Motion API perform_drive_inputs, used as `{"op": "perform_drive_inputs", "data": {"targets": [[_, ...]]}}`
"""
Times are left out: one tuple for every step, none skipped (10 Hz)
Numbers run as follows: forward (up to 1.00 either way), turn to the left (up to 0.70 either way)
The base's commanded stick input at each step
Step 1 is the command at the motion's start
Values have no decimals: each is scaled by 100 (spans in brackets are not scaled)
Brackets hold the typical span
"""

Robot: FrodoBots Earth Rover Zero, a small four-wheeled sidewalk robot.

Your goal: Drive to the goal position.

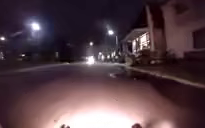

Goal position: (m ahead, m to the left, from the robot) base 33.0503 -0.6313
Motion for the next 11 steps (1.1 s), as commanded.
{"op": "perform_drive_inputs", "data": {"targets": [[100,0],[100,0],[100,0],[100,0],[100,0],[100,0],[100,0],[100,0],[100,-14],[100,-29],[100,-37]]}}
